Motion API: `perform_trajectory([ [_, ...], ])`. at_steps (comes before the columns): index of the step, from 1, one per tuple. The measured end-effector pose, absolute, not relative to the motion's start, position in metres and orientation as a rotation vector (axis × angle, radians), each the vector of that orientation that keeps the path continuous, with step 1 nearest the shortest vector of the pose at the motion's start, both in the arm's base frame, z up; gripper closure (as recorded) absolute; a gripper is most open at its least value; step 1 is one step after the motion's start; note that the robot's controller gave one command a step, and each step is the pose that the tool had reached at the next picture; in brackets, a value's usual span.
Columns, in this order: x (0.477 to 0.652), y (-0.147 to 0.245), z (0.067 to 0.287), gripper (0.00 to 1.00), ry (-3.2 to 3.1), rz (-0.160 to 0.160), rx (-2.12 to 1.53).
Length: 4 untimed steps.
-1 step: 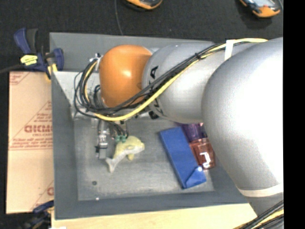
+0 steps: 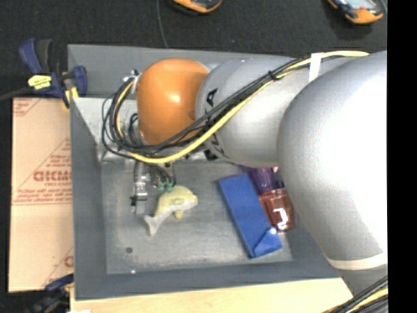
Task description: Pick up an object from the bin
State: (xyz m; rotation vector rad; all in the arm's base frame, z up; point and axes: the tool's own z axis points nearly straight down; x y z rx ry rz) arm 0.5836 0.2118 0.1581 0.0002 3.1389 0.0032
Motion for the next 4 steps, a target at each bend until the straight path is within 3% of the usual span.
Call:
perform_trajectory([
  [1,0.57,0.152,0.125,0.0,3.101,0.003,-0.484],
  [2,0.578,0.132,0.14,0.0,3.031,0.002,-0.797],
  [3,0.584,0.095,0.124,0.0,3.01,-0.003,-0.903],
  [4,0.604,0.089,0.069,0.0,2.97,0.002,-0.993],
])
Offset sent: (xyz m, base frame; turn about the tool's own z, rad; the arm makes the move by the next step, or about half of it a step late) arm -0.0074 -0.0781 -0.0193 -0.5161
